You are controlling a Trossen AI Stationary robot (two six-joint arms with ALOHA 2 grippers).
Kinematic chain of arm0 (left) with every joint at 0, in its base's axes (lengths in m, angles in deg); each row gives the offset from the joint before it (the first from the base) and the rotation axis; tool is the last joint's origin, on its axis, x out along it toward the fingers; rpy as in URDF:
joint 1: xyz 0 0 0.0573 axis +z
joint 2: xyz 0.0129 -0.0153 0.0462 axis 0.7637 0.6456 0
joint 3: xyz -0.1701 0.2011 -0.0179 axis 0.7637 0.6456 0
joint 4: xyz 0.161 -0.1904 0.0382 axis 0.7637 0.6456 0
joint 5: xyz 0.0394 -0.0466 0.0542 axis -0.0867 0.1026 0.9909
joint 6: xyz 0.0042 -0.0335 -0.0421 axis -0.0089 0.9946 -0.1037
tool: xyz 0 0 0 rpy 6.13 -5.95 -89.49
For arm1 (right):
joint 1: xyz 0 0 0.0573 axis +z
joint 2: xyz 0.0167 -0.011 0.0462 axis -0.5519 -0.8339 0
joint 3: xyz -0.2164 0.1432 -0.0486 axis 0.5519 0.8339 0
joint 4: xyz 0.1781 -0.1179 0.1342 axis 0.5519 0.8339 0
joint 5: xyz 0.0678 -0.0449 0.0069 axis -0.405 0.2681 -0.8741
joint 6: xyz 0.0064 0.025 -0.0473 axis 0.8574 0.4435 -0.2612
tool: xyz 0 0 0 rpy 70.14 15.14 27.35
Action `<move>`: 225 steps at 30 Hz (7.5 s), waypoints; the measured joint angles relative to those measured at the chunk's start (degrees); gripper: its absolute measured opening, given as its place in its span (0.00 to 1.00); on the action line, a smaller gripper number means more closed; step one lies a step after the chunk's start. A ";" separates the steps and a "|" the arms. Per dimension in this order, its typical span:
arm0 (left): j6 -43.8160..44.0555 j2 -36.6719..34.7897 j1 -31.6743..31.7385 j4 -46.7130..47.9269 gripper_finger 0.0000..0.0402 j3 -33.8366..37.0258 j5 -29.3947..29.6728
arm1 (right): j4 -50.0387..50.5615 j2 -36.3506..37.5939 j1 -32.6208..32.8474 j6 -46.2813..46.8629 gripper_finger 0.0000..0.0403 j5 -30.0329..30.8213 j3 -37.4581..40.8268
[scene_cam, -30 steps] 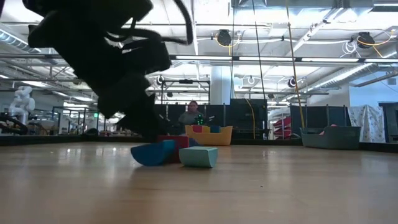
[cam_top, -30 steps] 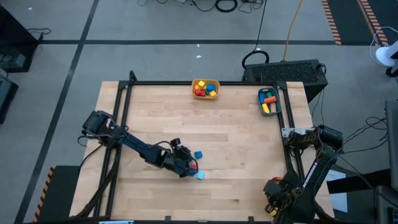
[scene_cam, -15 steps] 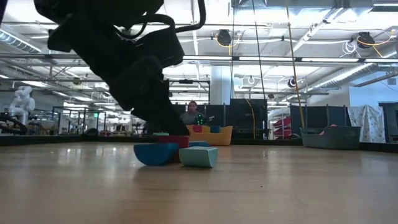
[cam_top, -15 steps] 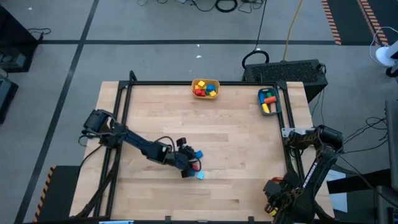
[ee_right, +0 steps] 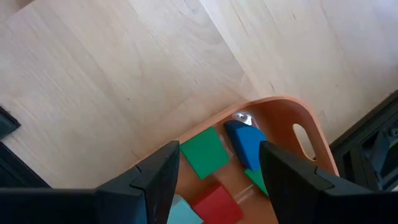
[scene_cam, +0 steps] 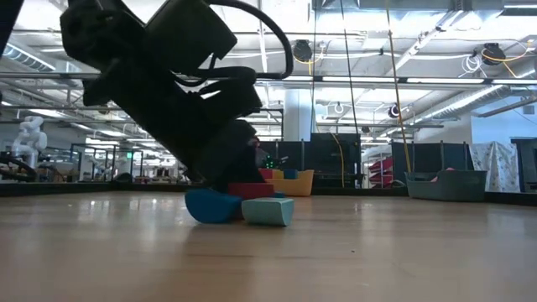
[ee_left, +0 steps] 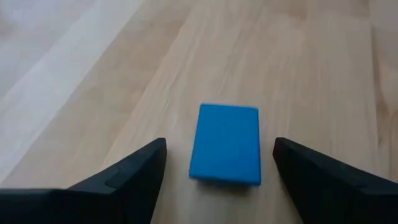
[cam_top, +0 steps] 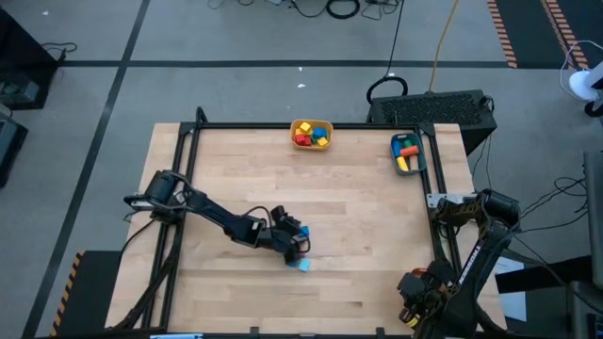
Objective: Sort blocks by size
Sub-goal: Put the blue half circle block into the orange bin
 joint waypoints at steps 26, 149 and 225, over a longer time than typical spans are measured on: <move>0.04 1.13 -0.08 -2.56 0.35 0.02 -1.81 | -1.56 0.00 -0.52 -11.49 0.51 35.43 0.00; -5.87 -6.34 3.82 -19.18 0.72 -1.81 -33.82 | -18.38 -0.09 -11.23 -54.24 0.21 19.24 0.04; -6.34 -6.26 2.02 -12.52 0.72 -1.90 -34.24 | -25.70 14.01 0.81 -13.73 0.44 -21.37 23.65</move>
